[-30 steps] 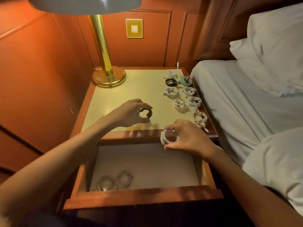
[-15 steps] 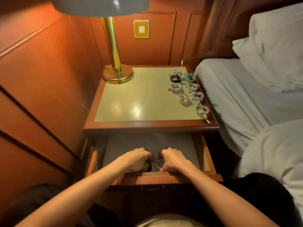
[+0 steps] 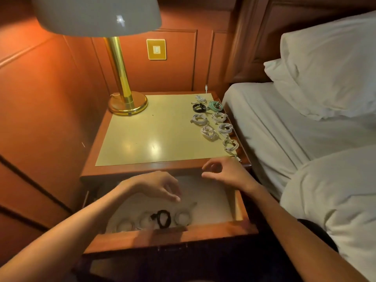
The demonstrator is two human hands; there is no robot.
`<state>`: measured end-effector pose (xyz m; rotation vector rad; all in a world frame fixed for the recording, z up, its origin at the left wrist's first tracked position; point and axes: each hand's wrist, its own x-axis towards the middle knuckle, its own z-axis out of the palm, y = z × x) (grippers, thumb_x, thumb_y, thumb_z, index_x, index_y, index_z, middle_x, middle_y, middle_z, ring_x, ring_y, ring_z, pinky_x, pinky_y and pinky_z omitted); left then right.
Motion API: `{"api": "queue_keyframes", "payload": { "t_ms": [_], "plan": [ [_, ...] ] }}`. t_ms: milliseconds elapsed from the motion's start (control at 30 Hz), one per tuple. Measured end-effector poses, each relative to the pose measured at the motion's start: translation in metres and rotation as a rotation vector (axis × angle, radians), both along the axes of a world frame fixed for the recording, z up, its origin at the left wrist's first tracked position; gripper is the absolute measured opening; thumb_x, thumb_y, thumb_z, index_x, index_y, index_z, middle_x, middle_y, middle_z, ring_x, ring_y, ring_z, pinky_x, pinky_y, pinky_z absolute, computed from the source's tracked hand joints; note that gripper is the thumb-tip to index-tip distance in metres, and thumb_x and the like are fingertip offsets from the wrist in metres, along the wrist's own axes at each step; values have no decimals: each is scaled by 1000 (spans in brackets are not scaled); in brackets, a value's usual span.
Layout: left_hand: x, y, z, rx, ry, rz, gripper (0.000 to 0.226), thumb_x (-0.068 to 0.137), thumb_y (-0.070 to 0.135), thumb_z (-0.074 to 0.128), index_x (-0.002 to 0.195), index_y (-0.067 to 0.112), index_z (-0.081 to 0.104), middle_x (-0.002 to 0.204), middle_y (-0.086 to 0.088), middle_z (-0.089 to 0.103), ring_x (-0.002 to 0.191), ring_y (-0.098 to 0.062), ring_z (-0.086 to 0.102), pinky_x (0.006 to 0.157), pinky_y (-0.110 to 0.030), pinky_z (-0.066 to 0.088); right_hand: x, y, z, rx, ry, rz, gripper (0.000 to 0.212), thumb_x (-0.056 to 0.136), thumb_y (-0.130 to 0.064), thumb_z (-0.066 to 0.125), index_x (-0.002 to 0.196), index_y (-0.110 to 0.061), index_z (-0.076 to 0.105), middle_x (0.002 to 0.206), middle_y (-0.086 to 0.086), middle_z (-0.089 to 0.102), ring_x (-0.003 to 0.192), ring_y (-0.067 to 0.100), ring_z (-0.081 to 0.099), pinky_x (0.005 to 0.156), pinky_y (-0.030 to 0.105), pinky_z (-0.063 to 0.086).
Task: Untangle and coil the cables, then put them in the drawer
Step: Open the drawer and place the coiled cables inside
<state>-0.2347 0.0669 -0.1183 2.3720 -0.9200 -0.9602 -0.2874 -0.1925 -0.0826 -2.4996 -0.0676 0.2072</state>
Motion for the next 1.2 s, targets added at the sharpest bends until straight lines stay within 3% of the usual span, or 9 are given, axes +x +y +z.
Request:
{"api": "queue_keyframes", "payload": {
  "t_ms": [100, 200, 333, 567, 733, 933, 1000, 1067, 1200],
  "plan": [
    [34, -45, 39, -235, -169, 214, 18, 84, 43, 73, 99, 33, 72, 91, 12, 73, 74, -7, 70, 73, -26, 56, 27, -37, 27, -71, -266, -355, 48, 76, -58, 76, 113, -28, 69, 102, -6, 68, 90, 11, 65, 75, 28, 53],
    [74, -95, 40, -296, -574, 406, 33, 83, 33, 76, 114, 26, 68, 109, 4, 68, 88, -18, 66, 79, -31, 51, 58, -54, 21, -229, -111, -458, 81, 72, -71, 71, 132, -18, 59, 127, 7, 57, 113, 24, 60, 89, 37, 51],
    [106, -135, 27, -113, -808, 344, 53, 86, 34, 72, 135, 23, 56, 136, -6, 52, 111, -29, 60, 84, -42, 55, 79, -56, 0, -342, 9, -447, 84, 61, -78, 71, 117, -16, 64, 121, 7, 58, 105, 26, 61, 84, 36, 54],
    [118, -152, 18, -1, -861, 241, 35, 92, 40, 64, 115, 14, 68, 116, -6, 52, 95, -26, 61, 71, -41, 55, 82, -58, -5, -354, -28, -420, 68, 65, -60, 79, 113, -13, 65, 116, 7, 61, 104, 26, 62, 80, 34, 53],
    [95, -137, 29, -34, -895, 161, 32, 91, 38, 65, 111, 13, 70, 126, -5, 52, 98, -27, 64, 69, -37, 54, 71, -55, 4, -323, -54, -396, 52, 71, -47, 83, 104, -10, 68, 105, 6, 69, 95, 26, 67, 68, 29, 48],
    [14, -78, 5, -216, -769, -57, 36, 93, 52, 49, 115, 26, 62, 120, 4, 52, 93, -13, 61, 76, -30, 55, 22, -59, 7, -69, -87, -381, 39, 76, -28, 81, 112, -13, 74, 99, 4, 75, 84, 17, 69, 82, 32, 59],
    [-17, -61, -14, -161, -678, -121, 39, 94, 54, 45, 118, 27, 58, 121, 5, 54, 102, -14, 58, 81, -31, 52, -3, -55, 0, 65, -44, -381, 25, 83, -19, 77, 108, -13, 75, 86, 2, 75, 71, 15, 70, 77, 33, 61],
    [-40, -48, -29, -155, -649, -166, 33, 93, 48, 55, 118, 26, 58, 114, 3, 56, 92, -16, 59, 71, -31, 51, -24, -51, -11, 211, 33, -401, 15, 87, -13, 73, 101, -13, 75, 74, 5, 74, 62, 16, 72, 65, 33, 63],
    [-53, -45, -46, -95, -553, -223, 30, 91, 42, 64, 115, 24, 67, 116, 3, 56, 90, -18, 63, 70, -28, 48, -41, -47, -37, 271, 259, -367, 7, 89, -10, 70, 93, -6, 75, 75, 15, 74, 59, 18, 70, 58, 29, 59]
  ]
}}
